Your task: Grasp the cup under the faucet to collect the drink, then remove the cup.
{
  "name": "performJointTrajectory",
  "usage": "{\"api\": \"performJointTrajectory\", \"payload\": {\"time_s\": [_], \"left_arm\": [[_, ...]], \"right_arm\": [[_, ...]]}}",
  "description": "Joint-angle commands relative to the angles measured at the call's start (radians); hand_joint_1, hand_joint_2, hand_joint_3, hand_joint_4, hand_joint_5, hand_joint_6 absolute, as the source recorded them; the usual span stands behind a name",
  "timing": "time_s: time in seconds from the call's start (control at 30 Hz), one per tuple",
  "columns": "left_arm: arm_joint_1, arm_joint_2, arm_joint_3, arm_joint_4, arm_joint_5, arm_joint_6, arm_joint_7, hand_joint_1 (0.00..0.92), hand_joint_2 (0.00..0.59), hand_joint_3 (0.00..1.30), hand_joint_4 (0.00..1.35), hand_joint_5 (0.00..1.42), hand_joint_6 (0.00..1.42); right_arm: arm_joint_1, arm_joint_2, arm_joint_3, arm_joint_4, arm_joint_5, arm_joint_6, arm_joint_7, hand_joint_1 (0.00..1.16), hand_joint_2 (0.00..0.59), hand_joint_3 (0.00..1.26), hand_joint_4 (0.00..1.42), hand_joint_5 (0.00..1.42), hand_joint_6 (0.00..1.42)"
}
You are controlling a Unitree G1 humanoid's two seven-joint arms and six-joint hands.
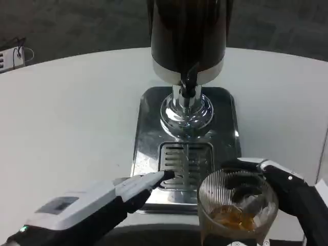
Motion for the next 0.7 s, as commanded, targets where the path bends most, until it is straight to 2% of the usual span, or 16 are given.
{"api": "performJointTrajectory", "payload": {"time_s": [0.03, 0.43, 0.7], "left_arm": [[0.023, 0.001, 0.017, -0.015, -0.009, 0.008, -0.013, 0.000, 0.065, 0.00, 0.00, 0.00, 0.00], [0.037, -0.003, 0.034, -0.027, 0.025, -0.017, 0.006, 0.000, 0.068, 0.00, 0.00, 0.00, 0.00], [0.030, -0.003, 0.021, -0.063, 0.161, -0.019, 0.011, 0.000, 0.068, 0.00, 0.00, 0.00, 0.00]], "right_arm": [[0.015, -0.002, 0.004, -0.045, 0.018, -0.039, 0.005, 1.00, 0.217, 0.94, 1.18, 1.40, 1.42], [0.006, -0.005, -0.003, -0.048, 0.020, -0.037, 0.013, 0.99, 0.212, 0.95, 1.18, 1.41, 1.42], [-0.008, -0.009, -0.015, -0.048, 0.022, -0.035, 0.018, 0.99, 0.210, 0.95, 1.18, 1.41, 1.42]]}}
